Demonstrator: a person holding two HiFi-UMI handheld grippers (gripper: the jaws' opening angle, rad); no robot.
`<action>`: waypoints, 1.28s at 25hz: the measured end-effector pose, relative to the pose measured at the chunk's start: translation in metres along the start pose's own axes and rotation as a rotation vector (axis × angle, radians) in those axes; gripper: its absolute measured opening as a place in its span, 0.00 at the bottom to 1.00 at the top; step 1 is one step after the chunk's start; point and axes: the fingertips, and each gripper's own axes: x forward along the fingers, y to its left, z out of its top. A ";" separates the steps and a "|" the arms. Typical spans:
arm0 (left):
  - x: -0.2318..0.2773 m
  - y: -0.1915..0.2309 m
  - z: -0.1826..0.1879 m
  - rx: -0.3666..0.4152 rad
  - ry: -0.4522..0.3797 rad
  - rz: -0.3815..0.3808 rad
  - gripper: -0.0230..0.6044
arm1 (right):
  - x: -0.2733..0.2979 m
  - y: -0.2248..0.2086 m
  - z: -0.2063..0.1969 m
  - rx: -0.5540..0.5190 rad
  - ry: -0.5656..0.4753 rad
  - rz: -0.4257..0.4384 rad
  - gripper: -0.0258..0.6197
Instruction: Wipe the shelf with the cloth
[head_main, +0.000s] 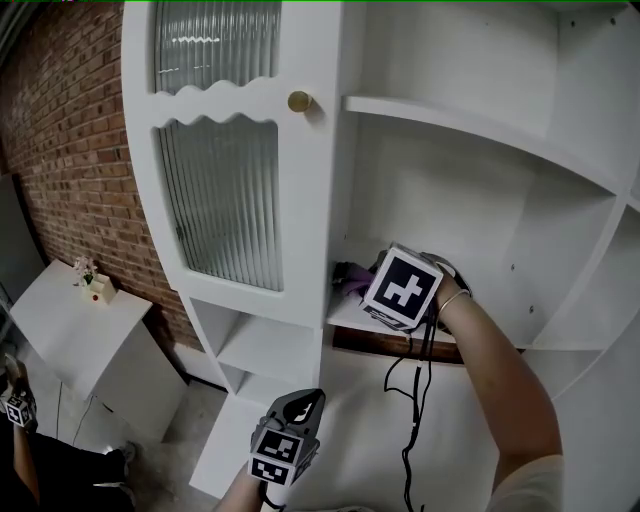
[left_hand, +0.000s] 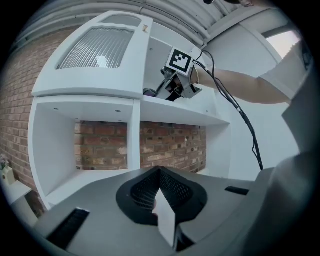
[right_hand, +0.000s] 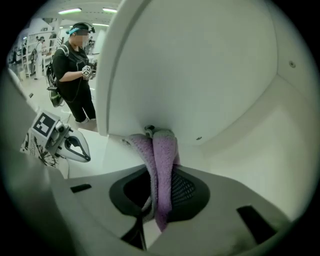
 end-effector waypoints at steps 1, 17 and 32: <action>0.001 0.002 -0.002 -0.003 0.002 0.001 0.06 | 0.003 -0.004 0.002 0.001 -0.006 -0.019 0.15; 0.037 0.020 -0.029 -0.057 0.052 -0.030 0.06 | 0.054 -0.081 0.002 0.138 -0.035 -0.079 0.15; 0.035 0.026 -0.018 -0.022 0.027 0.005 0.06 | 0.063 -0.109 0.003 0.059 -0.035 -0.296 0.15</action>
